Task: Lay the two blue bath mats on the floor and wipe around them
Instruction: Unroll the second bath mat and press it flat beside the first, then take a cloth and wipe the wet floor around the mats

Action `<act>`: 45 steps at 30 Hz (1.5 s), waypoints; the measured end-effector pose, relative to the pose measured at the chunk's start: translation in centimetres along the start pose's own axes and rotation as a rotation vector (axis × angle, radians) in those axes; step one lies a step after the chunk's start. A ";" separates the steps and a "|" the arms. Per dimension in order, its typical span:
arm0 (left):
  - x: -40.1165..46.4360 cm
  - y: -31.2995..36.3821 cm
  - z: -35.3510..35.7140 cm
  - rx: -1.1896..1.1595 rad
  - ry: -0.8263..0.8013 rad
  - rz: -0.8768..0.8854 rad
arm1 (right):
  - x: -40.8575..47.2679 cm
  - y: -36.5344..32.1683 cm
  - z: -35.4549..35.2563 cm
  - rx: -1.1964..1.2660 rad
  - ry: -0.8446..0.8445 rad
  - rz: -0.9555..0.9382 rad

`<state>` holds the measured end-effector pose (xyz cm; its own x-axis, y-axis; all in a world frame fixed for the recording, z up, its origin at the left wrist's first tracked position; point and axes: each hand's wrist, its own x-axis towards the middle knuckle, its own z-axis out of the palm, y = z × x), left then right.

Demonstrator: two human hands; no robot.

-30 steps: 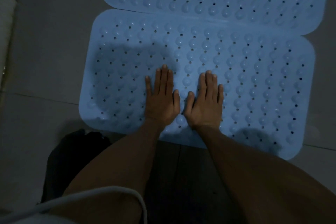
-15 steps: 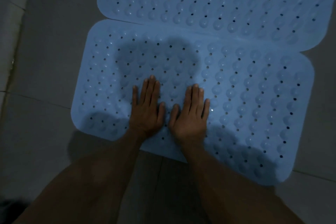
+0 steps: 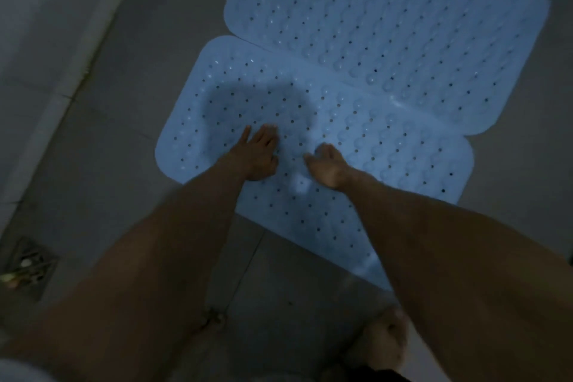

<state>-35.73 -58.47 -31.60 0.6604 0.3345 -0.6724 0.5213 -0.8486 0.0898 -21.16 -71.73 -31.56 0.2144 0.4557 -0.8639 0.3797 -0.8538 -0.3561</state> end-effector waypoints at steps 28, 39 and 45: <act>-49.8 12.5 -40.3 -0.191 0.290 -0.243 | -57.8 -16.1 -20.2 -0.299 0.170 -0.228; -68.0 8.3 -48.9 -0.126 0.567 -0.426 | -73.2 -29.3 -21.5 -0.444 0.328 -0.511; -79.7 5.1 -52.9 -0.126 0.675 -0.623 | -81.6 -38.7 -19.8 -0.527 0.317 -0.742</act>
<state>-57.11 -67.80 61.28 0.3952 0.9167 -0.0596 0.9167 -0.3977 -0.0385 -35.57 -70.89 59.79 -0.0394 0.9467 -0.3196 0.8552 -0.1335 -0.5009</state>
